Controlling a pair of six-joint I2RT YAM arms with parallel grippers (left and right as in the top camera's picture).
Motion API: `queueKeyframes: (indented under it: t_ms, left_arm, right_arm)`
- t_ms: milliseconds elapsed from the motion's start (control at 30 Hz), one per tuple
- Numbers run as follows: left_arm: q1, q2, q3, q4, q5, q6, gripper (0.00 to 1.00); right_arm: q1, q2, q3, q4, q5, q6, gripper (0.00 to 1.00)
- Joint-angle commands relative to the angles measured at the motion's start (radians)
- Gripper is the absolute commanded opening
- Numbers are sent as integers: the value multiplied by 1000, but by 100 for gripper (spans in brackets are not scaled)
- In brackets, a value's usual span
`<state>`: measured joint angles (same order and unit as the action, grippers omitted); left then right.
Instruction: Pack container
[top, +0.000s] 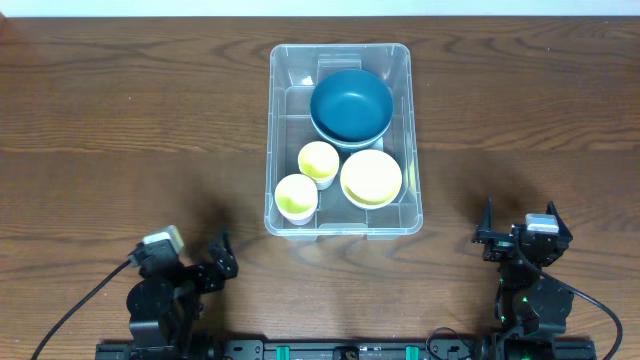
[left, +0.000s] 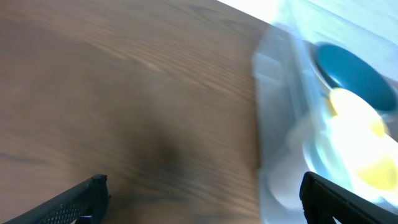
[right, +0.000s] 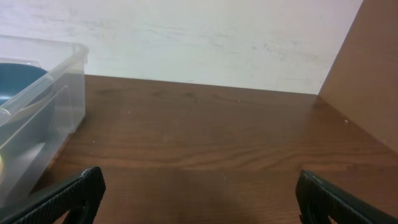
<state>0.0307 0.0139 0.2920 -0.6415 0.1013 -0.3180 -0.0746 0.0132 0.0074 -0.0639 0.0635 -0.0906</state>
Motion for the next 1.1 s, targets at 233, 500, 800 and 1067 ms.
queueKeyframes:
  t_ms: [233,500,800,1067]
  left_arm:
    - [-3,-3,-5,-30,-409,-87,98]
    - [-3,-3,-98,199,-198,176,98]
    - [-3,-3,-223,420,-73,193,98]
    - [-3,14,-223,427,23,255,98]
  right_arm:
    - [-12,0,-2,-4,7,11,99]
    - [-12,0,-2,-4,7,11,99]
    - [-12,0,-2,-4,7,11,99]
    - [-12,0,-2,-4,7,11,99]
